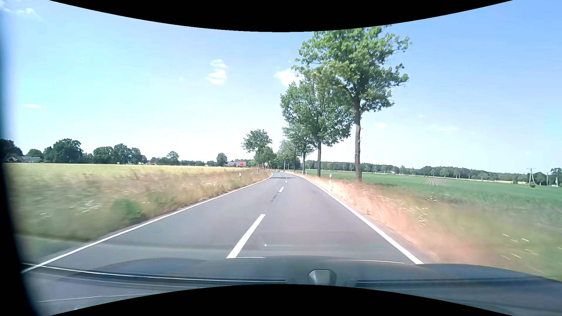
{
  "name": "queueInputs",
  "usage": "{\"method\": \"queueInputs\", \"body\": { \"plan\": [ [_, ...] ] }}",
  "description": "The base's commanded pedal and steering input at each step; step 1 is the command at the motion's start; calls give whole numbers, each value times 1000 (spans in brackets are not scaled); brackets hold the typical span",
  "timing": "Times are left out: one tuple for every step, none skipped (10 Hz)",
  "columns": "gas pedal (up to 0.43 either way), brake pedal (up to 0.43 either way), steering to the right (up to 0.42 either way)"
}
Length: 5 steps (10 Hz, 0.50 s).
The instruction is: Follow the waypoints while adhering to traffic rules and regulations
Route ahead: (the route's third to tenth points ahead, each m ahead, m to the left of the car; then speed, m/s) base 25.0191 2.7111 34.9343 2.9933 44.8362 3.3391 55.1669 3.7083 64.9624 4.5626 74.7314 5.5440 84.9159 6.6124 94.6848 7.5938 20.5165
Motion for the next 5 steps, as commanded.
{"method": "queueInputs", "body": {
  "plan": [
    [339,6,-1],
    [339,6,-1],
    [339,6,-1],
    [339,6,-1],
    [339,6,-1]
  ]
}}
